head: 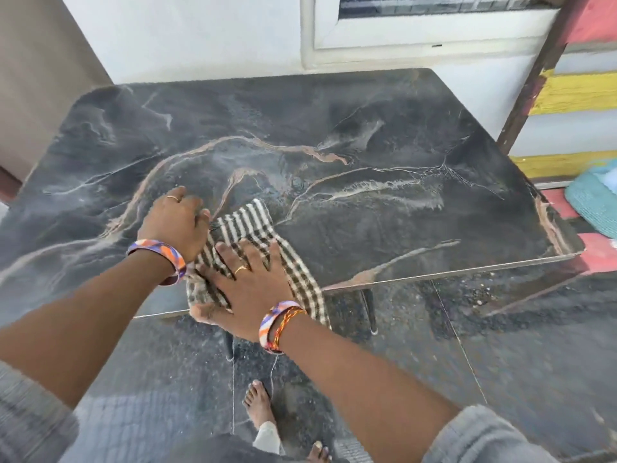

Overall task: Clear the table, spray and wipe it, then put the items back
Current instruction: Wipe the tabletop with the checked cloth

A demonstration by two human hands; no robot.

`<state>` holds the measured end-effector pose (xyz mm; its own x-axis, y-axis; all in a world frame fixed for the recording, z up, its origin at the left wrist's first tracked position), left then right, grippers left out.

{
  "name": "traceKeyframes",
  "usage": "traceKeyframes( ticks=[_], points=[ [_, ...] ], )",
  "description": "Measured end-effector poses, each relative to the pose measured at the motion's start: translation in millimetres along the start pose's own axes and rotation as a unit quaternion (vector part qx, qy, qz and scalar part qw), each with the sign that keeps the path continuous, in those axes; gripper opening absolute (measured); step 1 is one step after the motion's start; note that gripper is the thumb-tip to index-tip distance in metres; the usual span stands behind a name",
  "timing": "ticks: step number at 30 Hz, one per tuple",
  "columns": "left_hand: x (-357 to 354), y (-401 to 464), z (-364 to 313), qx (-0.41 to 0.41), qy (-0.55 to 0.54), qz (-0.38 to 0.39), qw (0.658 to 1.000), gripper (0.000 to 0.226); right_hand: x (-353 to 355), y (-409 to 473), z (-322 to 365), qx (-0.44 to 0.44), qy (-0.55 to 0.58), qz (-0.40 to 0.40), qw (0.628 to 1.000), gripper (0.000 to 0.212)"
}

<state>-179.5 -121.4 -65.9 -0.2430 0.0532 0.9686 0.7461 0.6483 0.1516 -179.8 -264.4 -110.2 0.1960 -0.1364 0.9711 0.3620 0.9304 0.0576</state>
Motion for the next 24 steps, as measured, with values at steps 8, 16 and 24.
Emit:
traceKeyframes(
  ticks=[8,16,24],
  points=[
    [-5,46,20,0.003,-0.014,0.011,1.000,0.034,24,26,-149,-0.330,-0.024,0.005,0.944,0.067],
    [-28,111,54,-0.022,-0.069,0.015,0.997,0.033,44,81,-245,-0.457,-0.066,0.002,0.887,0.057],
    [-23,178,96,0.013,-0.105,-0.012,0.994,0.028,-6,221,-42,-0.055,-0.039,0.008,0.998,0.053]
  ],
)
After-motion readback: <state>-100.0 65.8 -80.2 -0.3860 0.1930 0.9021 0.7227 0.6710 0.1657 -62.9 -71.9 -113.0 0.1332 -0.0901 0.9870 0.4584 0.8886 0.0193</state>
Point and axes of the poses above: each hand's wrist, its own y-axis towards the middle knuckle, its own x-axis out of the back of the hand, z = x × y, the point moved 6 cm from there along y, towards the middle knuckle, and after that the axes turned 5 degrees about -z, right-handed, at the moved point
